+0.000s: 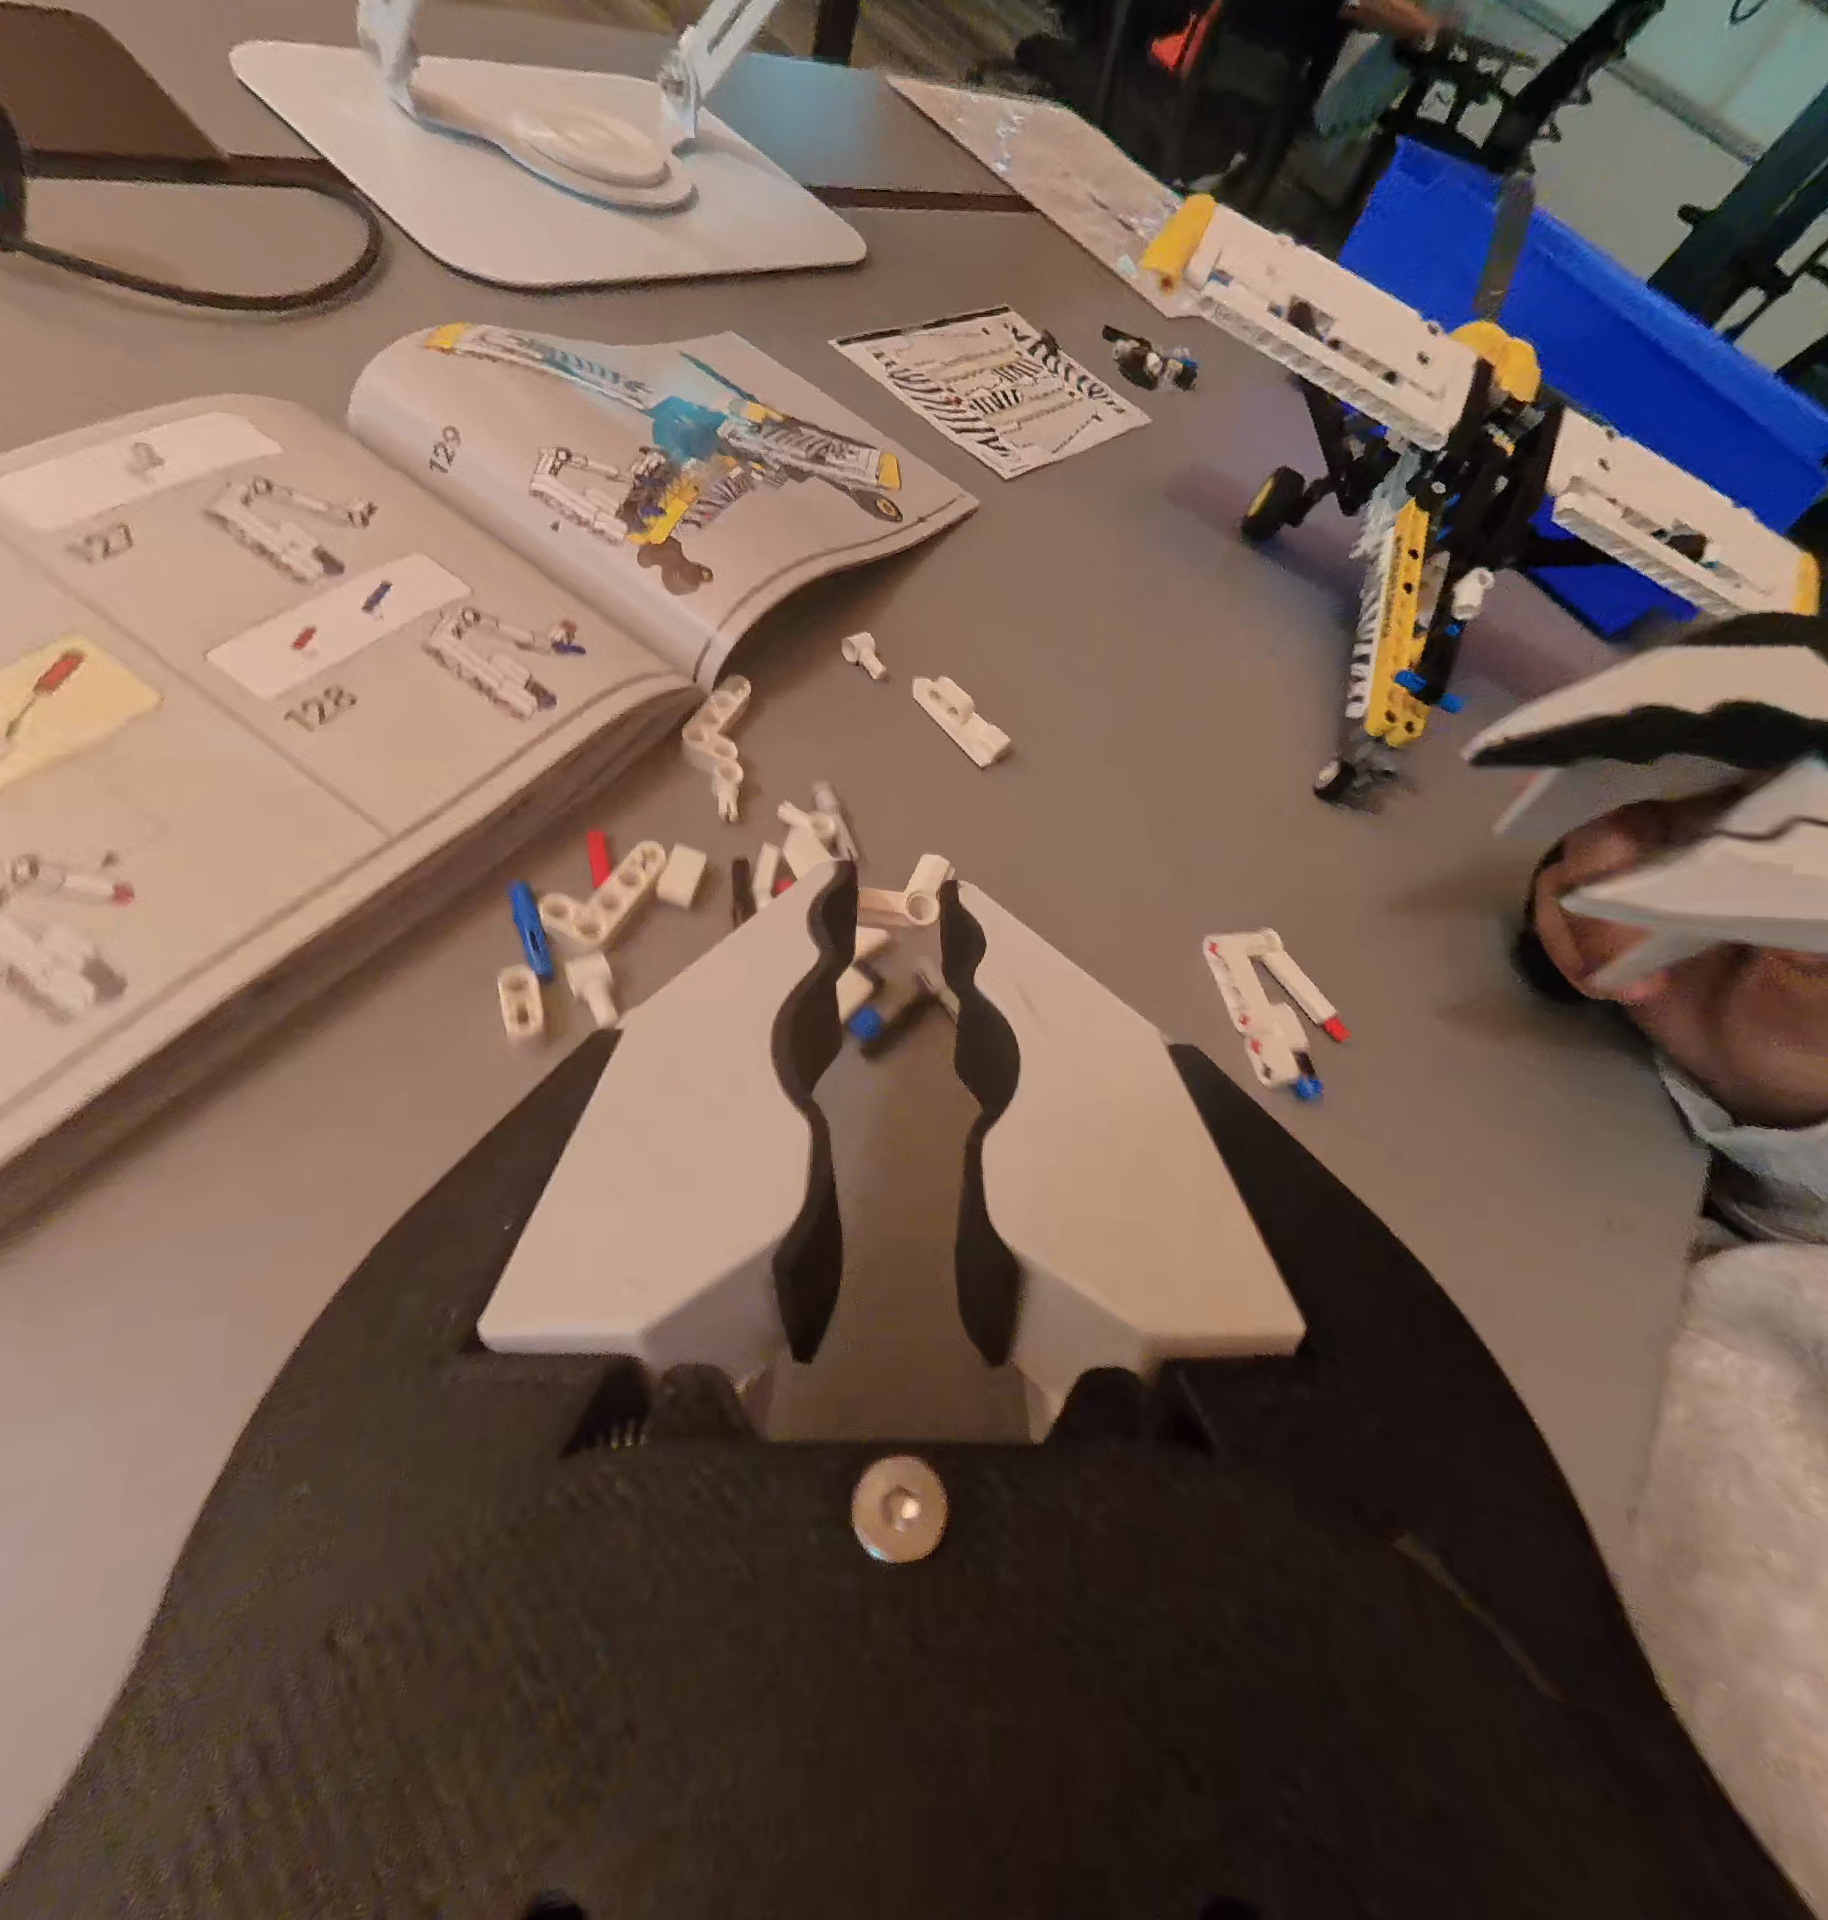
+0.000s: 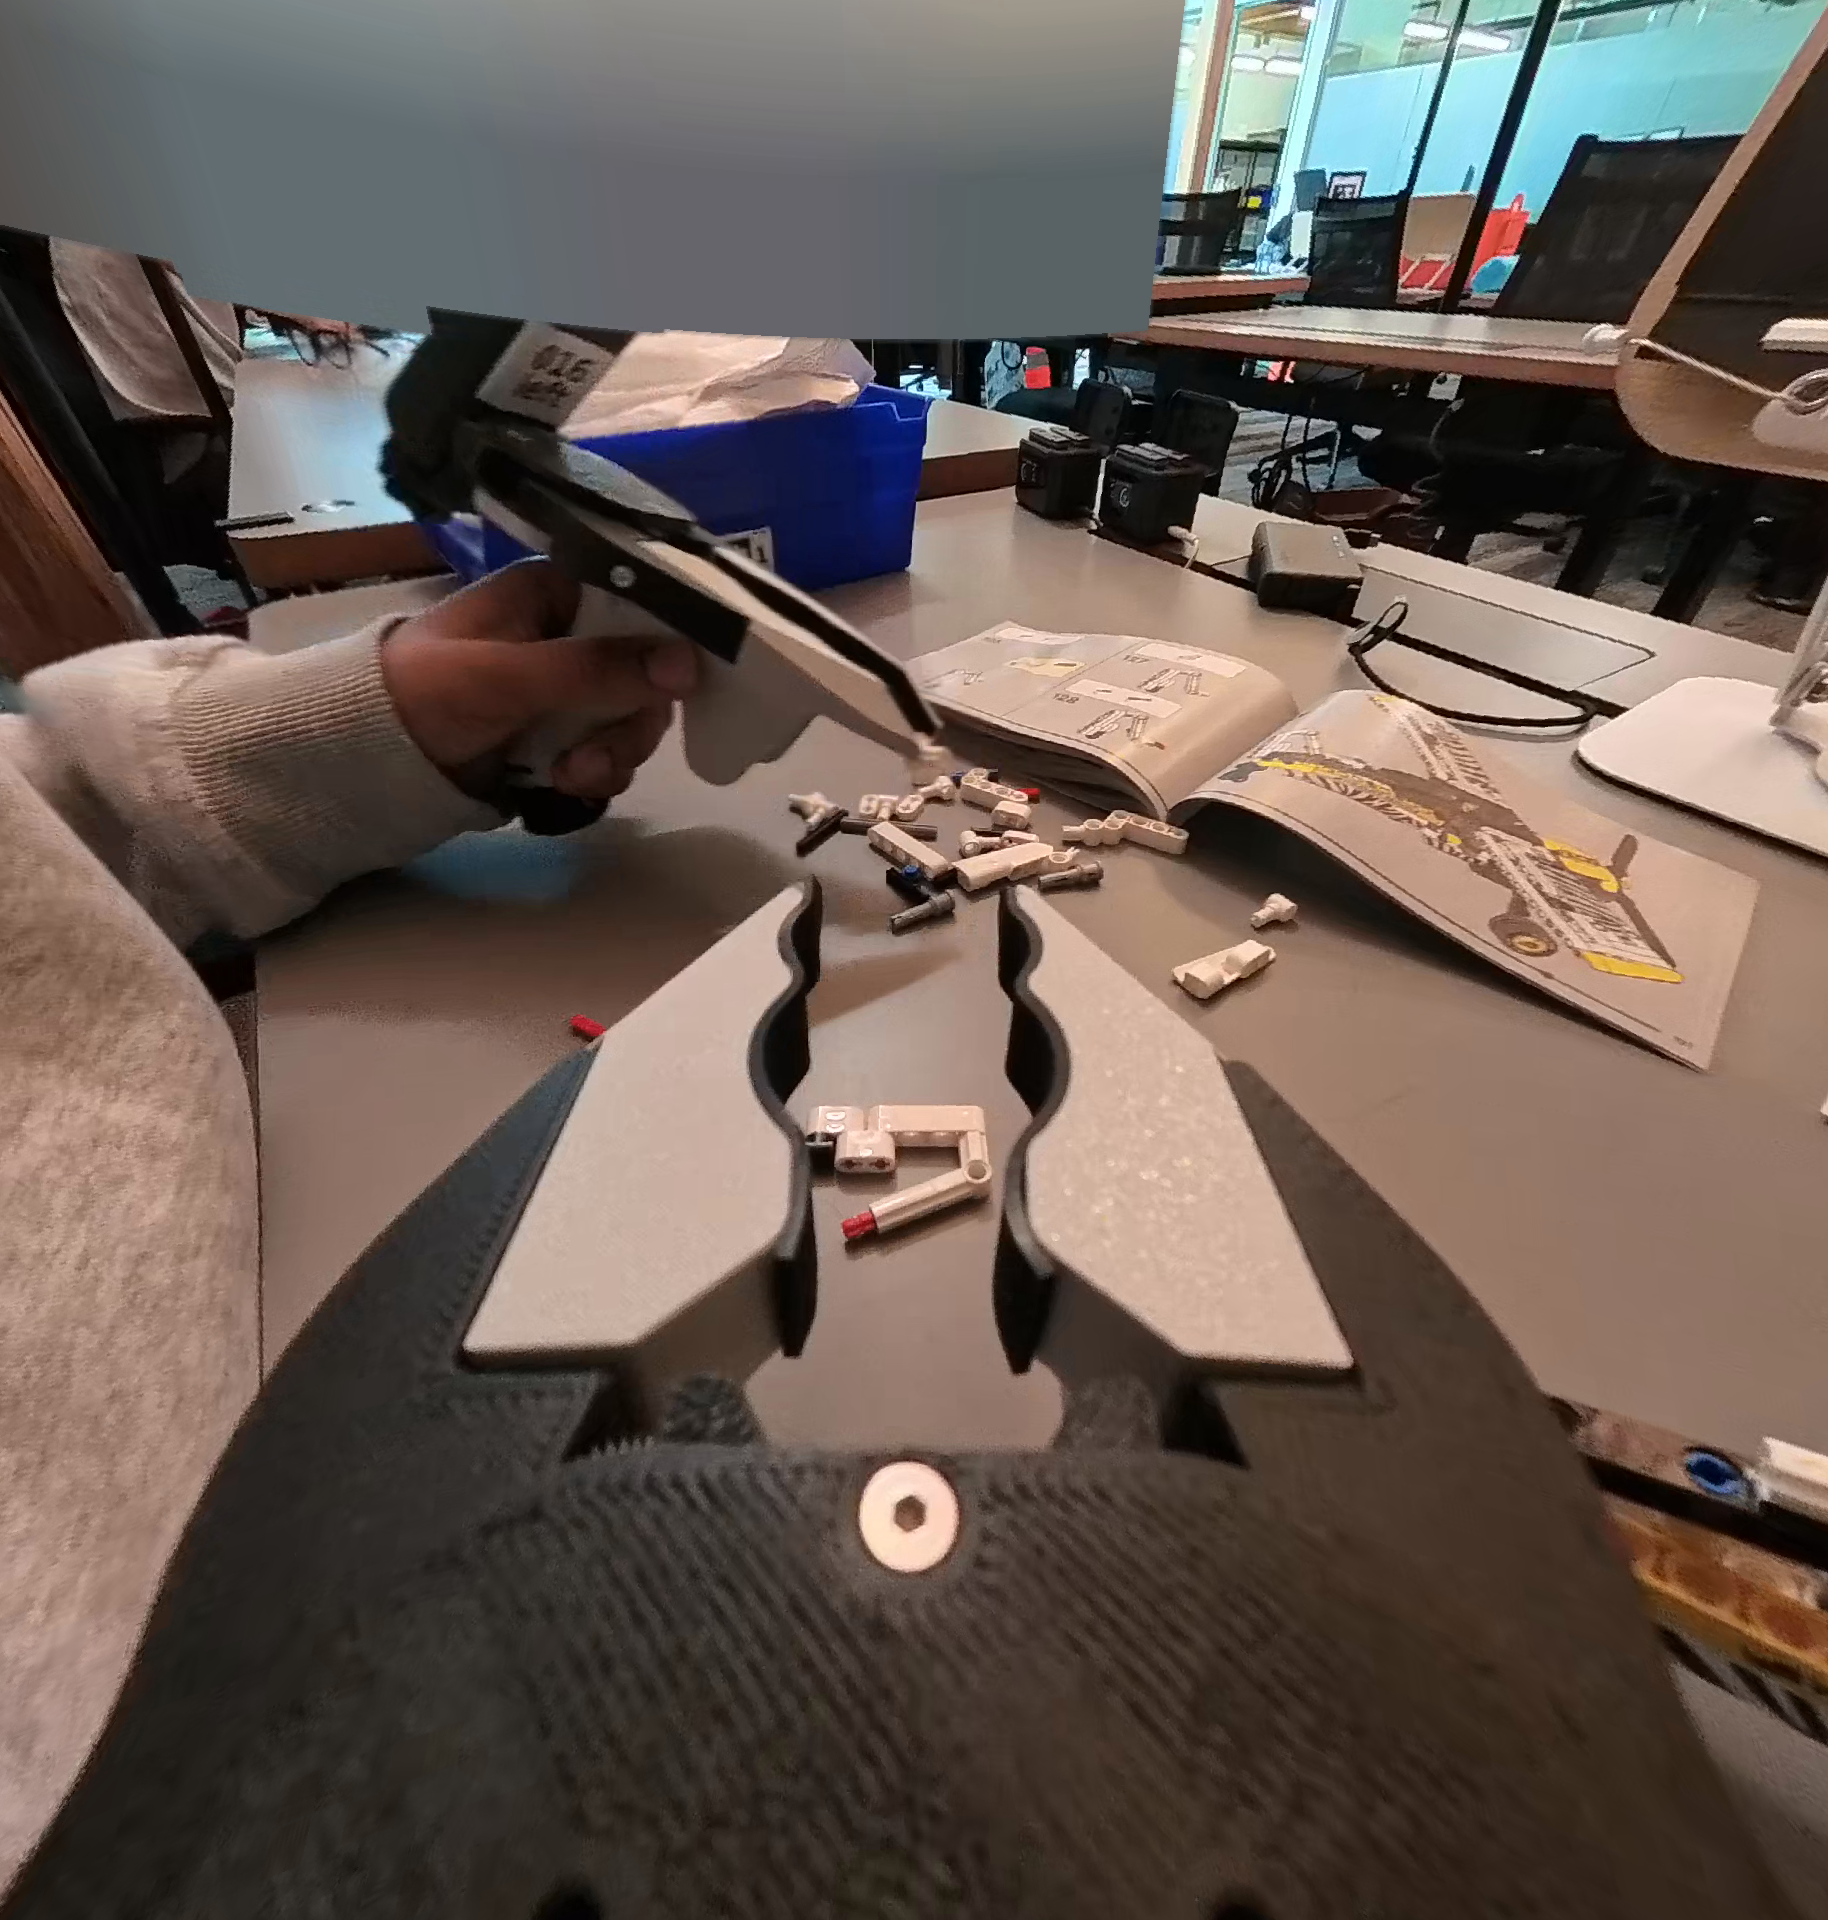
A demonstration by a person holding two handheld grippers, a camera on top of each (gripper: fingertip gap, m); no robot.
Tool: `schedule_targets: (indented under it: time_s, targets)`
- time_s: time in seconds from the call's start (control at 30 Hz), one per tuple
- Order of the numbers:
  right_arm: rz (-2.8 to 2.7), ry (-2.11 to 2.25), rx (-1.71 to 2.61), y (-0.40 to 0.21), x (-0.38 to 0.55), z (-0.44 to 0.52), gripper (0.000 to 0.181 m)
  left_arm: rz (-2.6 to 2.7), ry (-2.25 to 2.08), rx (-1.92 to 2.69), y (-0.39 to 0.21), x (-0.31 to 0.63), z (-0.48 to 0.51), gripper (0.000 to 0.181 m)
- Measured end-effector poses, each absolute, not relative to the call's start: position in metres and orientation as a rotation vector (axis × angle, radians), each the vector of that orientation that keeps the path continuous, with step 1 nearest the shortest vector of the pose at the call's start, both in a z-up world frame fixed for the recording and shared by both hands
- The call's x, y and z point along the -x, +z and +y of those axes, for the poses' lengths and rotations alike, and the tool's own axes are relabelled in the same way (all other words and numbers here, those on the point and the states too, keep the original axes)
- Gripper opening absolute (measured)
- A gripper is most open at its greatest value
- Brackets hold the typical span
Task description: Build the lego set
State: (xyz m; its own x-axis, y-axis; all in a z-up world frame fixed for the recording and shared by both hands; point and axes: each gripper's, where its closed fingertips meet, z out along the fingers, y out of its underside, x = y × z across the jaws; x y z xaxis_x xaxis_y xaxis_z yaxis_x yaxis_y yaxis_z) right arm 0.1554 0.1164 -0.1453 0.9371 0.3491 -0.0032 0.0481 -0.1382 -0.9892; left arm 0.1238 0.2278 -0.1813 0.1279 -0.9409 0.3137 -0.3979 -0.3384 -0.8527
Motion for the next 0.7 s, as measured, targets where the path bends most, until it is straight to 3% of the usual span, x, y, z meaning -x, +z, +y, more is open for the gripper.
schedule_targets:
  time_s: [0.4, 0.53, 0.7]
  targets:
    - [-0.305, 0.257, 1.699, -0.145, -0.155, 0.117, 0.033, 1.626, -0.979, 1.955, -0.232, -0.087, 0.166, 0.016]
    - [-0.301, 0.254, 1.691, -0.144, -0.156, 0.116, 0.033, 1.623, -0.985, 1.958, -0.228, -0.085, 0.164, 0.039]
    - [-0.298, 0.253, 1.687, -0.144, -0.157, 0.116, 0.033, 1.640, -1.021, 1.916, -0.213, -0.071, 0.153, 0.044]
